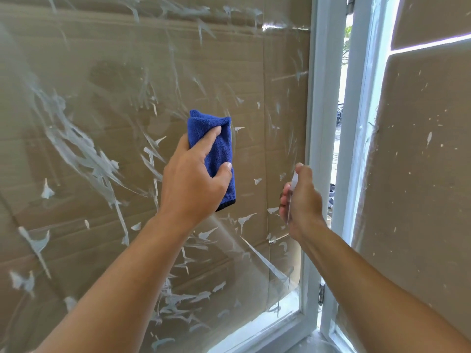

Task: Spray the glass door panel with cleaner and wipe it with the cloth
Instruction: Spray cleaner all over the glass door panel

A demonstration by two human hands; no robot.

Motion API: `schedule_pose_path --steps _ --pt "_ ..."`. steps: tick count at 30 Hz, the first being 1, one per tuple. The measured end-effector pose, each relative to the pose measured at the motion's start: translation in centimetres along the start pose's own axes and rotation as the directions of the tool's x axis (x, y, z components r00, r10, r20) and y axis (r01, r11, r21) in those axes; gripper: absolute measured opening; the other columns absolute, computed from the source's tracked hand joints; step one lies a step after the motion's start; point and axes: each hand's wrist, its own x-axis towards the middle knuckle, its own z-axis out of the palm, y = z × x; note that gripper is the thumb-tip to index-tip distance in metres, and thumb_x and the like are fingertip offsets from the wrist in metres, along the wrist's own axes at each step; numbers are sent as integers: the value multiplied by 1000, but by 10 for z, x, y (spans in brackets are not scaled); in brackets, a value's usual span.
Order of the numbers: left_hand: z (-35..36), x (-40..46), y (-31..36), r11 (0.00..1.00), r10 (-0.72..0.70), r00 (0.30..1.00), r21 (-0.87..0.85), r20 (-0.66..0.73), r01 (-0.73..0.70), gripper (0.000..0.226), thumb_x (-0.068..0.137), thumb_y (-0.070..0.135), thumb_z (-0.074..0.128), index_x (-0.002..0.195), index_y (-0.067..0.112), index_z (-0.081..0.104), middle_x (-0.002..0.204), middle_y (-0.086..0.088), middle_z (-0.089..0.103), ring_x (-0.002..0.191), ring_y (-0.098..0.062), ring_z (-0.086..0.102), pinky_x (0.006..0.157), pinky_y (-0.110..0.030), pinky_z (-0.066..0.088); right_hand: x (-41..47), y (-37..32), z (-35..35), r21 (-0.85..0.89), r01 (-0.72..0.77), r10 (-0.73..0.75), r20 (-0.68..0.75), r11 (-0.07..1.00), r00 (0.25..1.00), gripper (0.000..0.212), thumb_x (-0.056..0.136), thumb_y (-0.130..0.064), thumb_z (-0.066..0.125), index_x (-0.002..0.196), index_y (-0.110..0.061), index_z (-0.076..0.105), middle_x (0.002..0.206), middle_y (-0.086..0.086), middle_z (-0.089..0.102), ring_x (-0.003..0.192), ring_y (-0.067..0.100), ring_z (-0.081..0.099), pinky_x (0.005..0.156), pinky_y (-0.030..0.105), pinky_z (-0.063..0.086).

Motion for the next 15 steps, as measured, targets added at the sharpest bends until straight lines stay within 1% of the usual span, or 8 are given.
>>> schedule_pose_path --steps 2,4,5,8,10,11,13,15 --pt "-2 -4 -2 1000 -10 1000 10 5 10 61 88 27 67 145 33 47 126 15 45 102 4 40 88 -17 33 -1 19 -1 -50 3 -5 -45 999 999 50 89 -59 52 56 -21 52 51 -3 49 47 12 42 51 28 37" --pt "-5 -7 -4 999 -21 1000 24 13 21 61 89 26 67 145 33 46 123 16 44 101 2 40 88 -18 32 -4 31 -2 -53 -16 12 -67 998 998 49 89 -57 52 56 -21 52 52 -1 49 48 14 42 51 29 36" --pt "-6 -8 -5 999 -25 1000 30 16 24 61 89 26 66 146 33 46 122 16 43 100 3 39 86 -14 32 -5 33 -2 -42 -23 20 -64 999 998 48 90 -56 52 57 -20 52 53 -1 49 49 14 42 52 29 37" --pt "-10 -12 -10 999 -17 1000 39 12 16 61 89 25 66 146 31 46 119 19 40 95 9 35 74 2 28 -12 32 1 -16 -68 69 39 998 997 49 94 -53 50 60 -19 56 54 -1 52 49 12 45 53 28 38" --pt "-14 -15 -13 999 -27 1000 29 5 27 60 89 25 66 146 31 46 120 21 39 96 10 35 74 2 28 -17 29 2 -37 -74 79 145 997 986 50 97 -53 47 65 -17 60 57 1 54 51 13 48 55 27 40" --pt "-15 -17 -15 999 -33 999 21 2 33 60 89 26 66 146 32 46 122 21 40 97 9 36 77 0 27 -19 28 3 -57 -63 72 192 996 979 46 99 -51 47 73 -17 63 58 2 54 53 14 49 56 27 42" --pt "-18 -24 -19 999 -42 999 1 -9 42 60 89 26 66 145 32 47 128 19 44 101 7 40 84 -6 29 -26 26 4 -97 -29 55 271 995 961 25 100 -40 53 93 -17 61 62 1 54 55 14 49 59 29 44" --pt "-22 -32 -23 998 -53 998 -23 -25 53 59 89 25 66 145 32 48 133 16 47 105 6 43 87 -11 34 -30 31 3 -169 57 -1 314 984 949 5 99 -23 58 100 -18 58 70 -1 54 59 14 51 61 29 46"
